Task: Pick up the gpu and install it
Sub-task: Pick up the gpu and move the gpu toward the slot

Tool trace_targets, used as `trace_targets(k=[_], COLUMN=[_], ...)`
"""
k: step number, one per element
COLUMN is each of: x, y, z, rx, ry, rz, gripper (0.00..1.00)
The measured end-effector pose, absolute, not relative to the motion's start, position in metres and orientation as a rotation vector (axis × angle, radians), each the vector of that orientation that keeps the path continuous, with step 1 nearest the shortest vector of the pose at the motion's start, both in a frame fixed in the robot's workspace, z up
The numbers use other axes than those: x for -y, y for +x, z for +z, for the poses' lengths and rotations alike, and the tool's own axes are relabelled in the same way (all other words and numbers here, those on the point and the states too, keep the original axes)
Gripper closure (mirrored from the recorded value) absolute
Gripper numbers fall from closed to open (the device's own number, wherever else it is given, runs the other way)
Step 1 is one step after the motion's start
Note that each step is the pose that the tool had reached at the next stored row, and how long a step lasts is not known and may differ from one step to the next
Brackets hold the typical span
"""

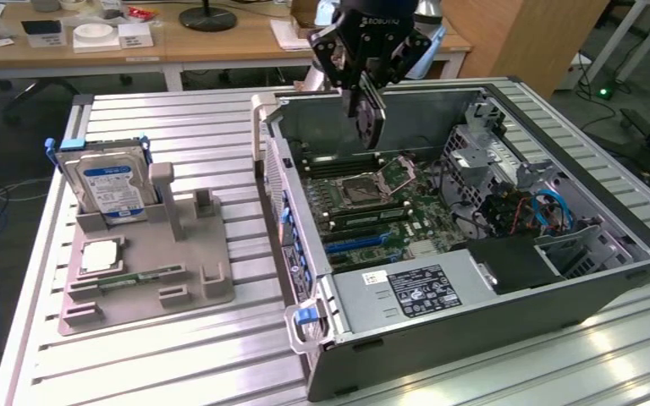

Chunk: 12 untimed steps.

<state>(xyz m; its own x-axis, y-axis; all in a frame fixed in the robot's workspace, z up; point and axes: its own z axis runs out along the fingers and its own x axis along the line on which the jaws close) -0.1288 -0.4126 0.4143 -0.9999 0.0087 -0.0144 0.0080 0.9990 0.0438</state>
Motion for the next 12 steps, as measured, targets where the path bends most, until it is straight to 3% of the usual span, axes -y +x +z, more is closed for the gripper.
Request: trace_targets(k=[12], x=[0.413], y=[-0.108], z=[0.414], rx=[-3.126], ry=[0.013], rz=[0.068], gripper=[0.72])
